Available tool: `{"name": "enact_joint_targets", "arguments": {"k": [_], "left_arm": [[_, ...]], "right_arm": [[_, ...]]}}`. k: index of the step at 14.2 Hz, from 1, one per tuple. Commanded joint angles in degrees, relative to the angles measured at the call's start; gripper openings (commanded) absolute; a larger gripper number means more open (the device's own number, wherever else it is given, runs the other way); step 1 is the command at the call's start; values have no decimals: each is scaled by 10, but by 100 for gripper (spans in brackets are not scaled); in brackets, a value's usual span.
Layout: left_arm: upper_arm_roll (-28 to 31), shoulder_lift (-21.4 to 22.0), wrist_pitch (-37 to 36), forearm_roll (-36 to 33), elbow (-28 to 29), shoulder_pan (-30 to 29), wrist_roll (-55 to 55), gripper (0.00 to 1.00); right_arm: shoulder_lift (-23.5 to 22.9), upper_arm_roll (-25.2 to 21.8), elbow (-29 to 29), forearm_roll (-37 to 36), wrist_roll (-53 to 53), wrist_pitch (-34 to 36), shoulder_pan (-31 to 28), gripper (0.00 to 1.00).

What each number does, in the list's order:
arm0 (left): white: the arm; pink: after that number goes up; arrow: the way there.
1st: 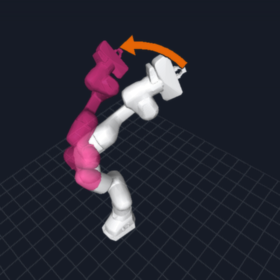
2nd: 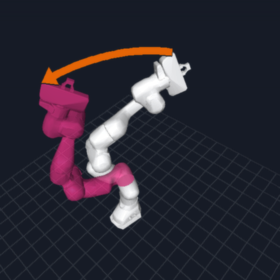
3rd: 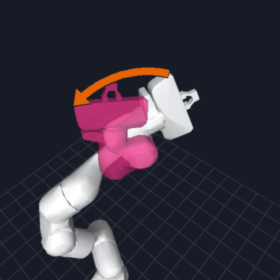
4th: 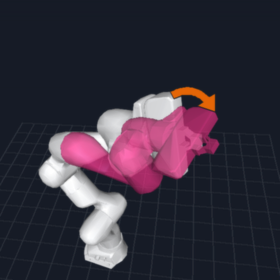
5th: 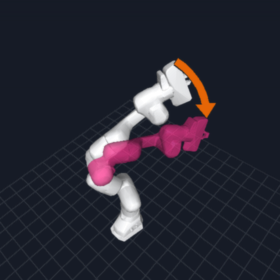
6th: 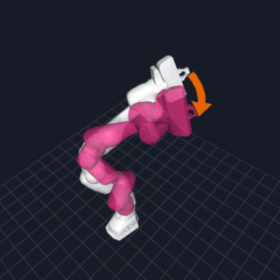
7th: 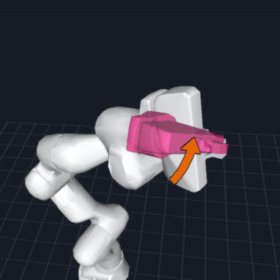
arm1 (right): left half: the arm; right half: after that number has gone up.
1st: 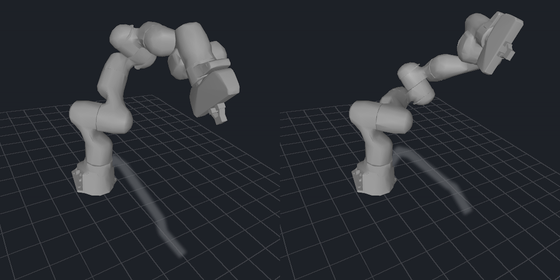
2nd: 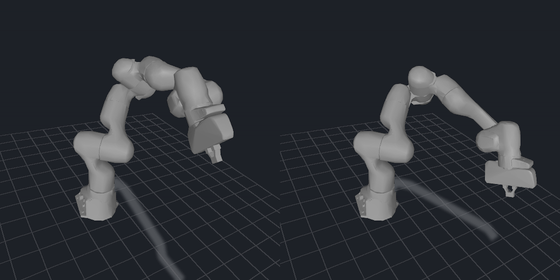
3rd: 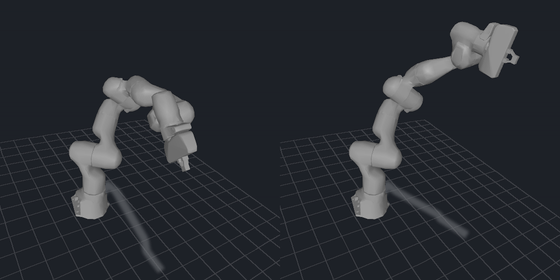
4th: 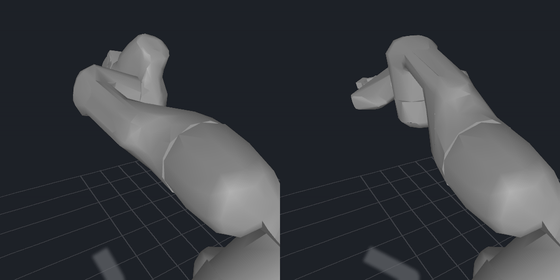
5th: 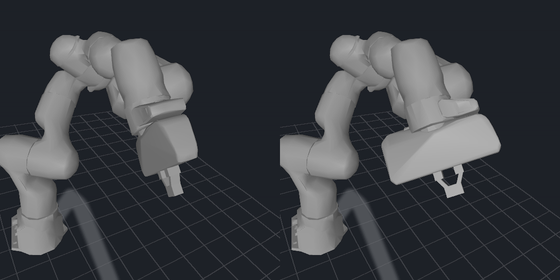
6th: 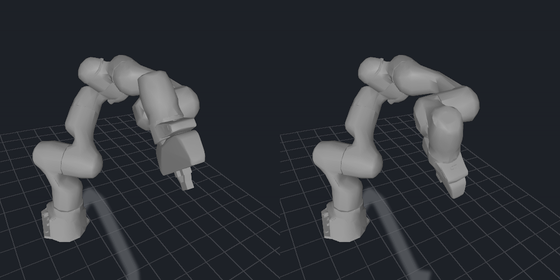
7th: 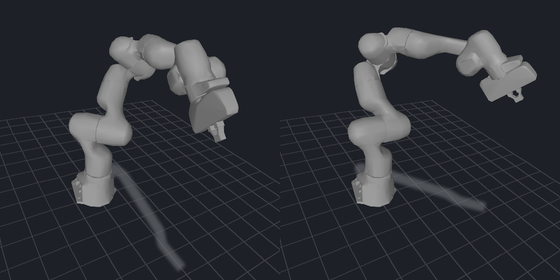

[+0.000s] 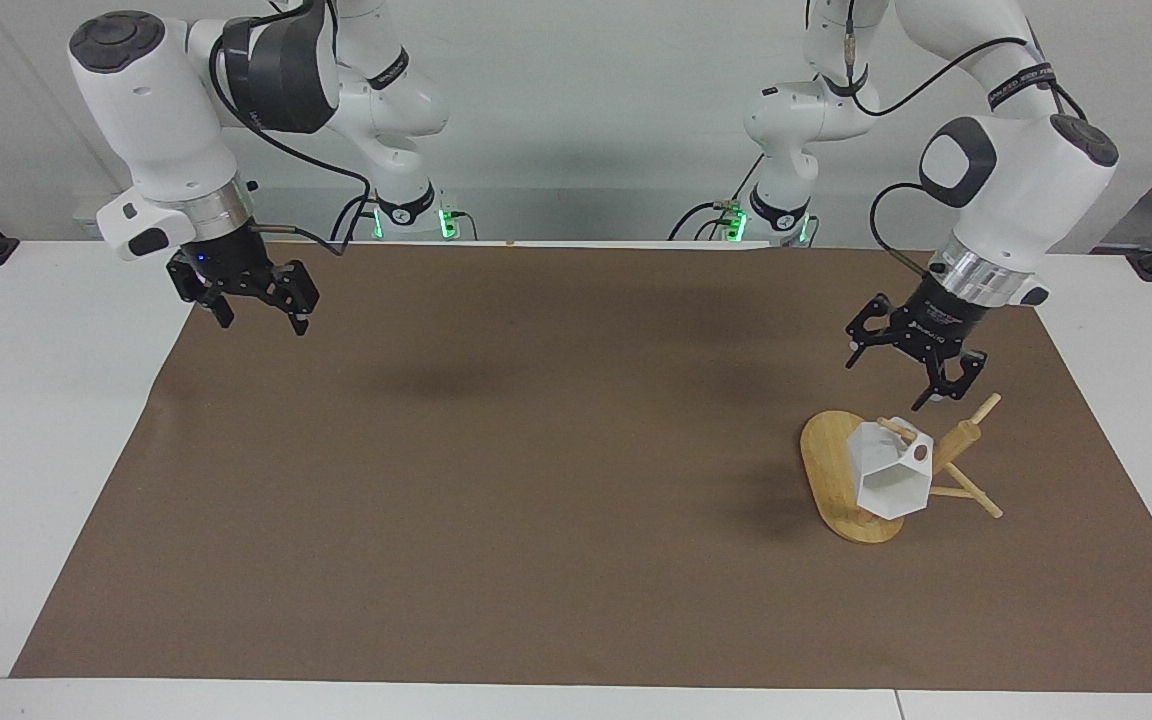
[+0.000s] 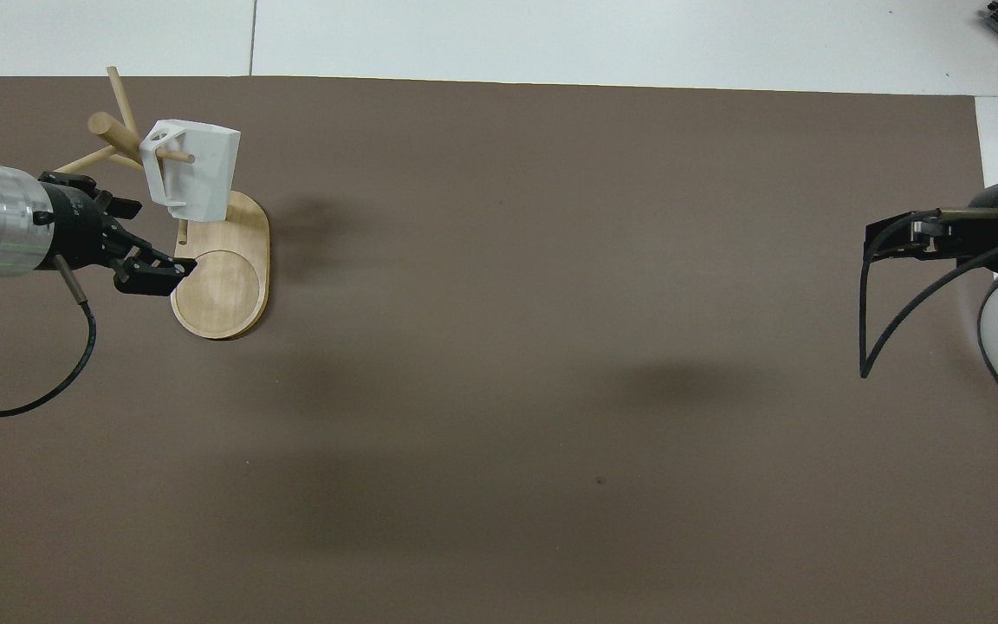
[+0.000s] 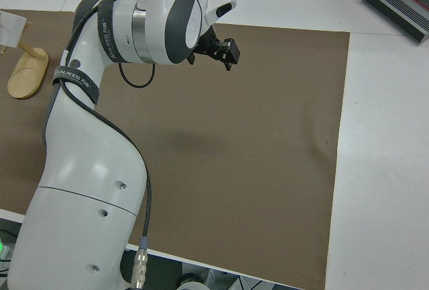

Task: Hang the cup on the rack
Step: 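Open the left gripper to release the cup on the peg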

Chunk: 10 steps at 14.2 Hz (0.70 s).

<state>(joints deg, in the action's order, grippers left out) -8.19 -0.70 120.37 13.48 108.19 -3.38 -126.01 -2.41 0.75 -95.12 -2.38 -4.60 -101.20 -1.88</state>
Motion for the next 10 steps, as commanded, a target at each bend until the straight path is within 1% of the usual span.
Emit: {"name": "enact_joint_targets", "arguments": {"k": [1,2,5,6,9,10], "left_arm": [[-2,28,-35,-16,3,-5,158,100],[-2,33,-43,-16,3,-4,219,100],[-2,44,-55,-16,2,-5,385,100],[-2,45,-58,-16,0,-5,437,100],[-3,40,-83,-17,-31,-4,591,100],[-2,38,-84,-17,-35,-4,643,100]], "right_arm": [[9,-17,-4,16,19,-9,15,100],[7,-18,10,30,17,-8,16,100],[6,-21,20,33,18,-2,16,100],[6,-25,31,33,19,3,19,100],[10,-72,43,33,20,13,63,100],[10,-73,57,34,20,27,62,100]]}}
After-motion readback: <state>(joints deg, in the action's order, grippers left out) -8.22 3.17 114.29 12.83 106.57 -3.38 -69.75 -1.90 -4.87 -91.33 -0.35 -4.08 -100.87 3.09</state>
